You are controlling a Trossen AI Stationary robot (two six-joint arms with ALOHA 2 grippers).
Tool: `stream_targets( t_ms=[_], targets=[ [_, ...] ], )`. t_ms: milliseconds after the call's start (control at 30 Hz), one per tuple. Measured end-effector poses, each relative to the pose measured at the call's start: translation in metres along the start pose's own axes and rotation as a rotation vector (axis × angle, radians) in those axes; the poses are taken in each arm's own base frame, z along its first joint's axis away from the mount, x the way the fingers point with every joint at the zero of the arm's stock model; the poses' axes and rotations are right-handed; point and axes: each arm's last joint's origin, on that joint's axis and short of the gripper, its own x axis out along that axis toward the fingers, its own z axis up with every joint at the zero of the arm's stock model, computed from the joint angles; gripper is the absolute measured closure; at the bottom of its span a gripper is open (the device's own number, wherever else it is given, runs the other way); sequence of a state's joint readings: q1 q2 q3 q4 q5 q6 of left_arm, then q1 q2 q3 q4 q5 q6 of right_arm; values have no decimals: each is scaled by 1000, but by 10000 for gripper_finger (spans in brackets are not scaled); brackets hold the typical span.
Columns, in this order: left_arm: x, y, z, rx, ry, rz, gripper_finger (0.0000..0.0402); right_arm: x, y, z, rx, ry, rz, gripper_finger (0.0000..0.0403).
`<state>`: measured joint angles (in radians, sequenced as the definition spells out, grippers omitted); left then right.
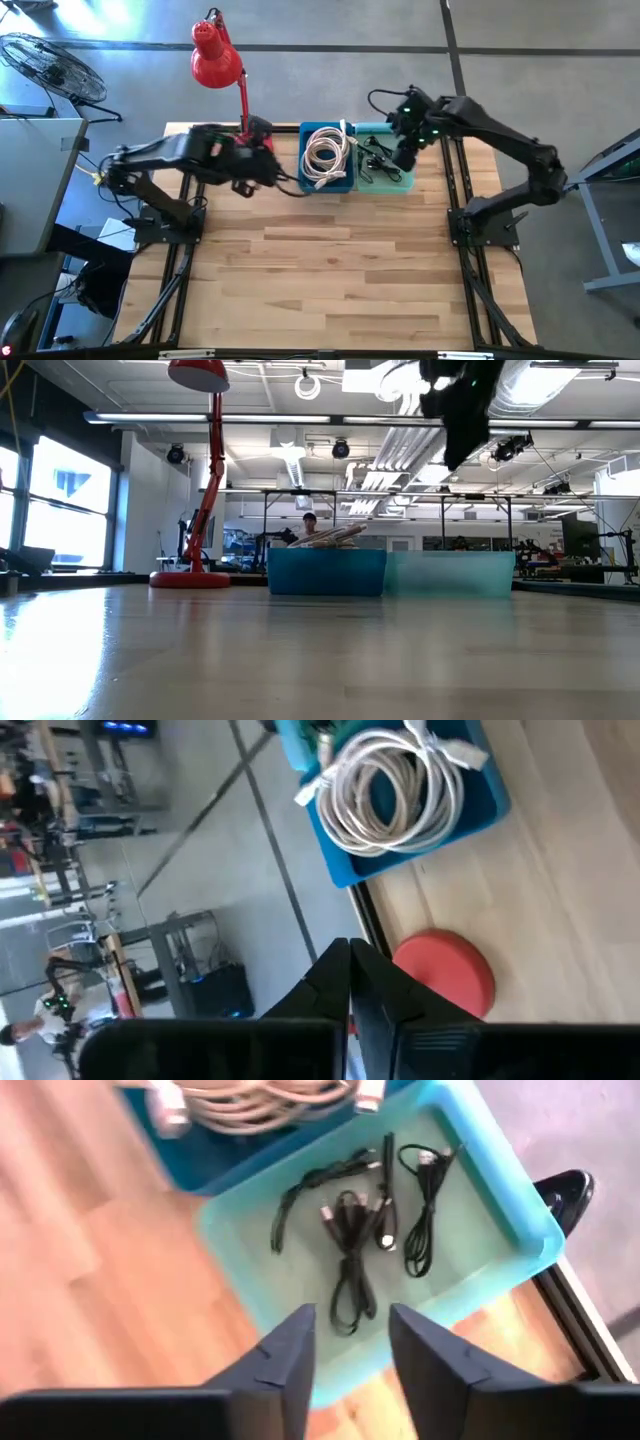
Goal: Pick & Place USB Port
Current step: Return to Home Position
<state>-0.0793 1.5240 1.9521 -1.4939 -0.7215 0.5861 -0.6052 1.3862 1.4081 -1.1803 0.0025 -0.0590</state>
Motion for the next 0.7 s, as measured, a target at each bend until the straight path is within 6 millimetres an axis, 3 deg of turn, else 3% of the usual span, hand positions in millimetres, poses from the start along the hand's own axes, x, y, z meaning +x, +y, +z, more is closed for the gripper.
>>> stream_targets(
  t_ms=[167, 333, 500, 700],
  targets=[
    [-25, 5, -32, -112, -32, 8, 400, -54, 18, -14, -71, -78, 68, 381],
    [-47, 6, -59, -185, -77, 28, 401, -95, 32, -43, -119, -190, 143, 393],
    [-63, -1, -89, -265, -153, 87, 401, -110, 39, -86, -153, -260, 201, 399],
    [-64, -28, -111, -368, -317, 98, 401, -108, 38, -137, -186, -412, 329, 402]
  ],
)
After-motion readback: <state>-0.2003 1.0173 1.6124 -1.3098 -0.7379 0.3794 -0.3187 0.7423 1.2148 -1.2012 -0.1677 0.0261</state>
